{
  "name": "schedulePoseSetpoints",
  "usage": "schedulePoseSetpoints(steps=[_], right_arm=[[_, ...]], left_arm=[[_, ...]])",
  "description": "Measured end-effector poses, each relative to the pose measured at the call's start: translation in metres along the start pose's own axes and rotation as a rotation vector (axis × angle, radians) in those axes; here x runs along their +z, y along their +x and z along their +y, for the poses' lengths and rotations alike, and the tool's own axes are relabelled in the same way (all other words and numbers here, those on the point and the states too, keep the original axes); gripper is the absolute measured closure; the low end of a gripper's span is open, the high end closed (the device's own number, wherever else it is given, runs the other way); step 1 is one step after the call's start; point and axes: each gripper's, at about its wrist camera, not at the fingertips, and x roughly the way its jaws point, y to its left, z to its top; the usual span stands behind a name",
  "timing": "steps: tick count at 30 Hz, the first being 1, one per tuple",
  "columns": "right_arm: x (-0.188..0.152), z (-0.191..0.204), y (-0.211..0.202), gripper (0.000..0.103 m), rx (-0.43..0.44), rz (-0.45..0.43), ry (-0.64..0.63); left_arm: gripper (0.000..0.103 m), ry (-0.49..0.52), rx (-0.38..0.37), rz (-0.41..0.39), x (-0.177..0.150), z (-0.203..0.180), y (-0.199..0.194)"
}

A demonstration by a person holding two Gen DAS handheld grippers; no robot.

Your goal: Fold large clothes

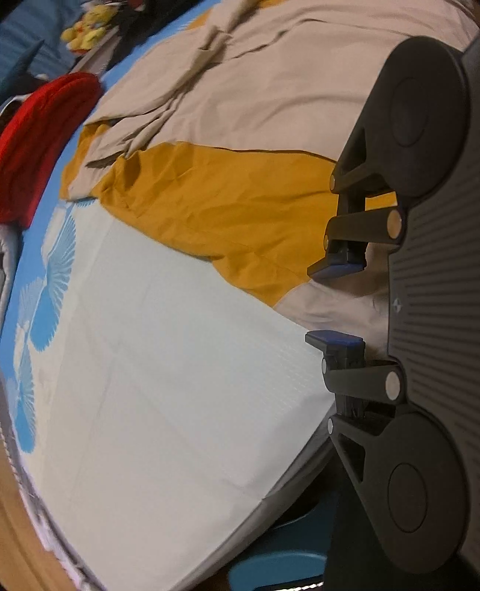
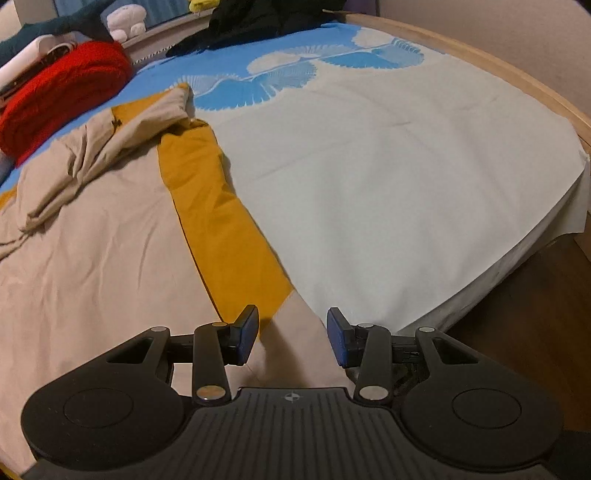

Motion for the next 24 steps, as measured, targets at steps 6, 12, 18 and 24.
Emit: schedulePoseSetpoints(steps=[6,12,18,24], right_arm=[[-0.005,0.002,0.004,0.06,-0.001,0.034,-0.023],[-0.005,0.003,0.006,0.06,0.001,0.044,-0.044],[-0.006,0.004,0.007,0.061,0.006,0.045,-0.054],[-0.006,0.004,0.007,0.062,0.009,0.048,-0.054]], left_arm=[[0.069,0.058,0.018,-0.005,-0.004,-0.009,-0.001],[0.074,0.084,0.035,-0.011,-0.006,-0.013,0.0],[0.079,0.082,0.03,-0.018,-0.007,-0.012,-0.004],[0.077,0.12,0.047,-0.009,-0.009,-0.017,0.0]])
